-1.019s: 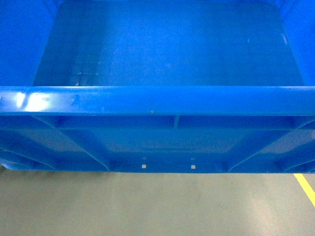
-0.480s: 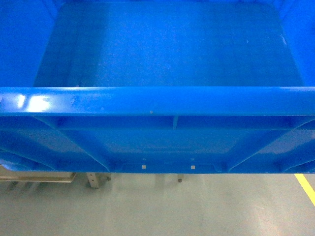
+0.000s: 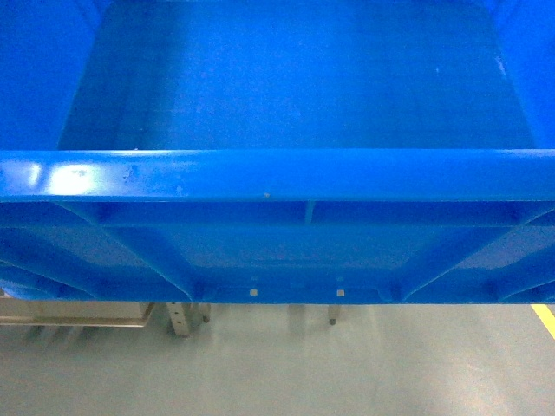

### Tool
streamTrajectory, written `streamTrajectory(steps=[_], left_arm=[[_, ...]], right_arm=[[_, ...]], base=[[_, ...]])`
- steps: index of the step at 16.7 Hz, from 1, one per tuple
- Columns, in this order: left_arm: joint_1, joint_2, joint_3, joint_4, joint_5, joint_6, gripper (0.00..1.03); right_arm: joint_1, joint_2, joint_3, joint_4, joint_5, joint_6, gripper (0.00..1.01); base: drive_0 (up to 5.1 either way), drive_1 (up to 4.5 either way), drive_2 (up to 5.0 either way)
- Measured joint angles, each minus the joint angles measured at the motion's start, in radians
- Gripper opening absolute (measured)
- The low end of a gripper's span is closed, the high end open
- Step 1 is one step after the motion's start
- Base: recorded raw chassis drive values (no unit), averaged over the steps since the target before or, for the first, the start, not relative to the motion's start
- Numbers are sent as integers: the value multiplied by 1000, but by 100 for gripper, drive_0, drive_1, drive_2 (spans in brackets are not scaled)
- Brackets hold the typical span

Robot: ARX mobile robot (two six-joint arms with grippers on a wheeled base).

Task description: Place box next to blue box on left shelf

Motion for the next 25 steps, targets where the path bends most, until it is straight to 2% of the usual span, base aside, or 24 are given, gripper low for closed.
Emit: streamTrajectory(steps=[25], left_arm=[[0,0,0,1,-1,1,18]], right_arm=[[0,1,0,1,0,1,8]], base=[[-502,239,239]])
